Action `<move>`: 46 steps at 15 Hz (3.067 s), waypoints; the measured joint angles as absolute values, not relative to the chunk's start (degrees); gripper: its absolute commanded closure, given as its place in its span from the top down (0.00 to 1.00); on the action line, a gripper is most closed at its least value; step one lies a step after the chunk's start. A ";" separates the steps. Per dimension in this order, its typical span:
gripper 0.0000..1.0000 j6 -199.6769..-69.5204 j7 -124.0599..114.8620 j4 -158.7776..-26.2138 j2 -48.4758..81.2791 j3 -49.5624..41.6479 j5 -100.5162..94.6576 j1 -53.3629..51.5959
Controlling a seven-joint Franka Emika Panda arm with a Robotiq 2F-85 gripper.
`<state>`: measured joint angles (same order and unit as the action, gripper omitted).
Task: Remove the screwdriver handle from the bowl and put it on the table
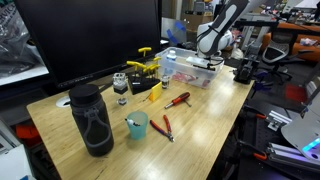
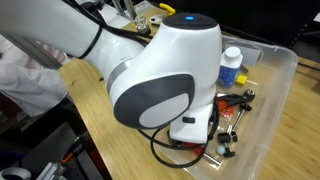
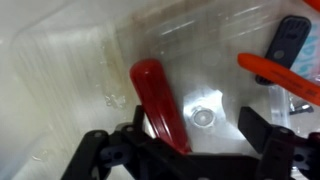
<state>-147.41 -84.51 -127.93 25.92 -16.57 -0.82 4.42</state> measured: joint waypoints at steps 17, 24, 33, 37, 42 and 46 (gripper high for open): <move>0.08 -142.39 -84.66 -126.99 24.50 -16.65 0.83 4.79; 0.07 -142.37 -84.66 -126.73 24.62 -16.65 2.28 5.05; 0.07 -143.18 -84.77 -125.89 23.81 -17.10 1.24 4.55; 0.07 -144.47 -85.29 -126.05 21.28 -17.45 -0.72 4.05; 0.07 -154.71 -88.56 -127.56 17.23 -17.67 -3.43 3.40; 0.07 -164.29 -91.95 -130.45 13.14 -18.47 -5.74 1.81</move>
